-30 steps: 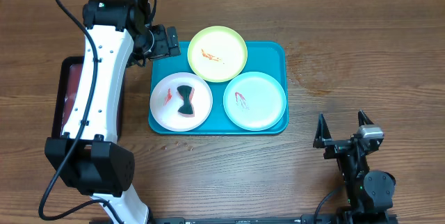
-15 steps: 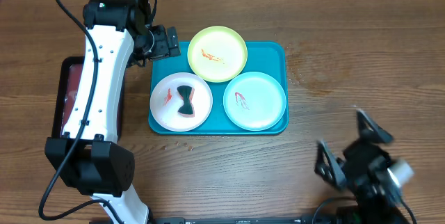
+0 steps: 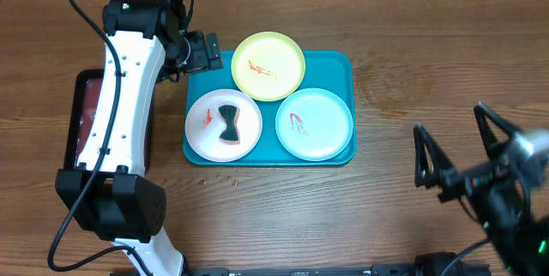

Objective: Clean dirty plates on tray and stack at the side

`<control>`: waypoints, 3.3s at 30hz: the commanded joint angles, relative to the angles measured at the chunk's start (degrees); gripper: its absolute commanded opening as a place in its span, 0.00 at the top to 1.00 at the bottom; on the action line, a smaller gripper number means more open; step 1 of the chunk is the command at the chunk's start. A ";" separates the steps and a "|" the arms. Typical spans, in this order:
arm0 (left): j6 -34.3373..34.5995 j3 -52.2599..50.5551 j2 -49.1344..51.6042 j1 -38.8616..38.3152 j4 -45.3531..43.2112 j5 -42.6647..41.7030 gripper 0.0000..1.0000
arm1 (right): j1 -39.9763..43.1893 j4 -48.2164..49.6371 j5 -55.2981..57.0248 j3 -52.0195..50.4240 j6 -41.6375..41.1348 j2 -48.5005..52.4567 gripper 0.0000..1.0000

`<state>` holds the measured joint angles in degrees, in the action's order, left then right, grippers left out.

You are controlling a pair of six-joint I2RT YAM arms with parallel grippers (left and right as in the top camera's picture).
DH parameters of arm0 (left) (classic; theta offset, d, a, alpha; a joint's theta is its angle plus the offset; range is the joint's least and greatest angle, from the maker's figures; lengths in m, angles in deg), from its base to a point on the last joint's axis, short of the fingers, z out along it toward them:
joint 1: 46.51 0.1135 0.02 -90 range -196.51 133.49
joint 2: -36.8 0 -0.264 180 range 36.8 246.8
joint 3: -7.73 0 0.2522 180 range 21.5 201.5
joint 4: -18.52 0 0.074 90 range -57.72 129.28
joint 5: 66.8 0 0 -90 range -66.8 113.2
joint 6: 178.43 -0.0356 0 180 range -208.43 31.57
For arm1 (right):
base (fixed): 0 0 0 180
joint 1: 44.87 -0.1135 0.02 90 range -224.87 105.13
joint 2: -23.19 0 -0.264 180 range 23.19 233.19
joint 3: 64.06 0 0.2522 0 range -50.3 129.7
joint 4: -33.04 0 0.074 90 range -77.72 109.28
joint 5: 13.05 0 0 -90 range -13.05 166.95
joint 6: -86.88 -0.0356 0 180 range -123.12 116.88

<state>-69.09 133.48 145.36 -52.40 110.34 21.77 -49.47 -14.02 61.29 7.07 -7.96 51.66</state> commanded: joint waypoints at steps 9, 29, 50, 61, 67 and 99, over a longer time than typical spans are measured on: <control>-0.46 -0.09 -0.24 -0.13 -0.02 0.31 0.00 | -0.28 1.70 -35.87 15.47 -10.64 26.08 0.00; -0.46 -0.09 -0.24 -0.13 0.98 -2.69 0.00 | -25.73 0.63 -1.73 17.18 -24.28 60.63 0.35; -0.52 -0.09 -0.22 -0.13 0.85 -2.75 0.02 | -31.95 -5.46 8.68 35.54 -23.80 83.73 0.30; -0.76 -0.31 0.09 -0.13 1.38 -2.43 0.15 | -34.62 -4.72 10.75 35.47 -24.35 91.43 0.26; -2.67 -0.37 1.05 -0.11 1.64 -2.45 0.16 | -34.62 -4.68 11.34 35.47 -24.35 92.17 0.55; -8.87 -1.22 11.15 -0.02 5.70 -3.15 0.19 | -34.77 1.77 11.56 29.79 -25.24 96.30 0.62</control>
<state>-75.63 132.87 156.20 -52.40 115.87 18.93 -84.07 -12.66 72.46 37.32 -32.95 146.52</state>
